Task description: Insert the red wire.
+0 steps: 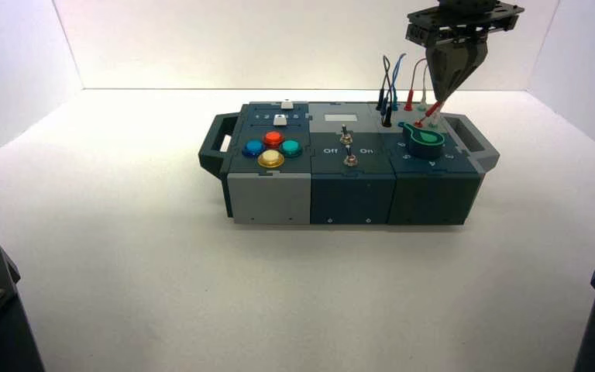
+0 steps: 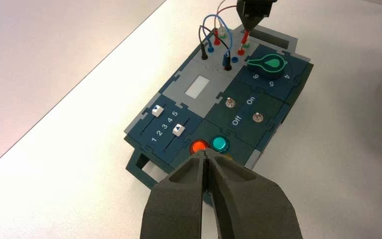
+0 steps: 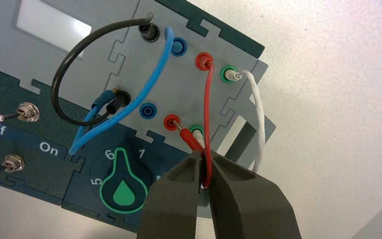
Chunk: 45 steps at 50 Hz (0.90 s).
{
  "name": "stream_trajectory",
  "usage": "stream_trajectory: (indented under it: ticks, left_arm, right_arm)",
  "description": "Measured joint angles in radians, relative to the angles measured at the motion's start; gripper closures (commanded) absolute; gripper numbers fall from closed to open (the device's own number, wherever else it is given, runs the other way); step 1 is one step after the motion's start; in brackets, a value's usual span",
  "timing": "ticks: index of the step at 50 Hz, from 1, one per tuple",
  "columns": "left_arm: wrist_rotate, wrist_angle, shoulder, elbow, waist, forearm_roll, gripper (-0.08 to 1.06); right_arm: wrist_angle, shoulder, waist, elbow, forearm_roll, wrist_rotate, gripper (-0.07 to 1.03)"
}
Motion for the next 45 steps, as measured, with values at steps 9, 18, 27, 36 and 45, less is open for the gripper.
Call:
stream_trajectory:
  ticks: [9, 18, 27, 36, 45]
  left_arm:
    - [0.000, 0.000, -0.002, -0.002, -0.002, -0.002, 1.01]
    - [0.000, -0.002, -0.002, 0.000, 0.000, -0.002, 1.01]
    - [0.000, -0.002, -0.002, 0.000, -0.002, 0.000, 1.01]
    - [0.000, -0.002, -0.002, 0.000, -0.002, 0.000, 1.01]
    - [0.000, -0.002, 0.000, 0.000, 0.000, 0.000, 1.01]
  right_arm:
    - [-0.002, 0.008, 0.000, 0.000, 0.008, 0.002, 0.99]
    - [-0.002, 0.009, -0.002, 0.000, 0.014, 0.002, 0.99]
    - [-0.002, 0.008, -0.002, 0.000, 0.012, 0.002, 0.99]
    - [0.000, 0.006, 0.000, 0.000, 0.009, 0.002, 0.99]
    - [-0.002, 0.000, 0.000, 0.000, 0.008, 0.002, 0.99]
